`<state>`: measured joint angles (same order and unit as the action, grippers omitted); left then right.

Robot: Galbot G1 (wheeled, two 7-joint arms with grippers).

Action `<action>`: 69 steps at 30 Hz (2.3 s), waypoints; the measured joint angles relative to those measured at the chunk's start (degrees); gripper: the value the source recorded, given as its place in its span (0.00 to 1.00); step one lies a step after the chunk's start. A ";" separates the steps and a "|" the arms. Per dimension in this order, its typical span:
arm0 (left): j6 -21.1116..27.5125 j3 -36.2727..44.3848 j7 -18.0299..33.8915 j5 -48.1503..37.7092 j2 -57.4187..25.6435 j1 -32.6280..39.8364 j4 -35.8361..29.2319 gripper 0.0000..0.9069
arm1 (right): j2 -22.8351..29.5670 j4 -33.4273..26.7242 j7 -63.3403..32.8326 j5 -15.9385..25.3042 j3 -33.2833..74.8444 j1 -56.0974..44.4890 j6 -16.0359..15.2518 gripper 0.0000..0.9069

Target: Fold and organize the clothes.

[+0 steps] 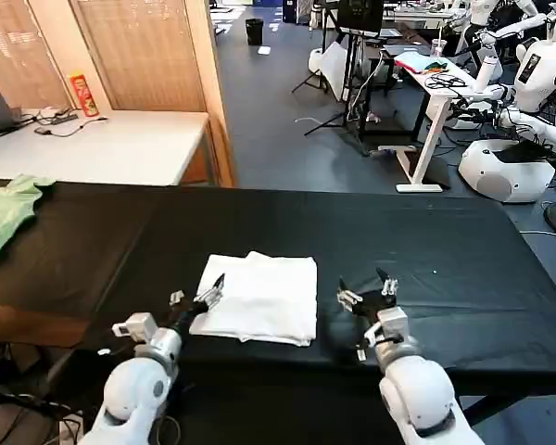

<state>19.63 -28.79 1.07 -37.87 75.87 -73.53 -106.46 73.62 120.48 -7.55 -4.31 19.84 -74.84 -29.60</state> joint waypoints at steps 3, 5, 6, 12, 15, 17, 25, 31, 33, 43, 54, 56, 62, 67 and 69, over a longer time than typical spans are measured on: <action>-0.05 -0.54 0.41 -3.16 0.02 0.57 1.05 0.97 | 0.03 0.91 0.18 -0.11 0.24 -0.93 0.24 0.97; -0.01 -0.95 0.88 -5.58 0.02 0.74 1.61 0.96 | 0.06 1.39 0.24 -0.16 0.41 -1.44 0.31 0.97; 0.12 -1.11 1.09 -6.83 0.02 0.73 1.74 0.77 | 0.07 1.50 0.26 -0.16 0.49 -1.61 0.31 0.97; 0.27 -1.44 1.01 -8.33 0.01 -0.19 1.93 0.23 | 0.35 1.81 0.26 -0.13 0.66 -1.86 0.31 0.97; 0.37 -1.43 0.97 -8.35 0.05 -0.43 1.98 0.17 | 0.62 1.98 0.28 -0.09 0.64 -1.93 0.31 0.97; 0.39 -1.40 0.96 -8.36 0.11 -0.48 2.18 0.00 | 0.73 2.09 0.29 -0.06 0.64 -2.03 0.31 0.97; 1.31 -1.93 1.45 -8.21 0.02 -0.31 1.35 0.00 | 0.93 2.64 0.29 0.01 1.56 -2.73 0.44 0.97; 1.66 -3.60 1.68 -1.06 -1.62 -0.08 -0.59 0.00 | 1.31 2.41 0.03 2.32 2.51 -3.55 0.25 0.97; 1.48 -4.40 1.76 2.54 -3.29 -0.43 -1.30 0.00 | 1.30 2.10 -0.09 2.50 2.68 -3.71 0.19 0.97; 0.19 -10.55 1.57 17.70 -17.91 -3.49 -7.24 0.00 | 1.81 0.88 -0.08 2.52 1.94 -2.87 0.19 0.97; 2.37 -10.69 3.52 21.82 -24.11 -4.78 -18.01 0.00 | 1.90 0.14 0.06 2.46 2.43 -3.35 0.36 0.97; 2.42 -8.11 4.14 20.14 -22.75 -4.43 -18.75 0.00 | 2.01 0.13 0.11 2.46 2.68 -3.83 0.44 0.97; 3.58 3.15 7.23 13.36 -16.71 -1.83 -18.37 0.00 | 2.31 0.67 0.62 0.15 3.63 -5.08 0.86 0.97; 2.47 12.24 7.36 14.43 -9.65 2.25 -14.97 0.97 | 1.96 2.05 2.26 -4.36 3.59 -6.58 0.17 0.97; 1.92 14.90 6.89 15.35 -6.77 3.46 -13.02 0.97 | 1.70 2.84 2.46 -6.31 3.29 -7.25 -0.49 0.97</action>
<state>21.55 -13.88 7.96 -22.52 69.10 -70.06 -119.48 75.32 123.32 -5.09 -10.62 23.13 -82.09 -30.10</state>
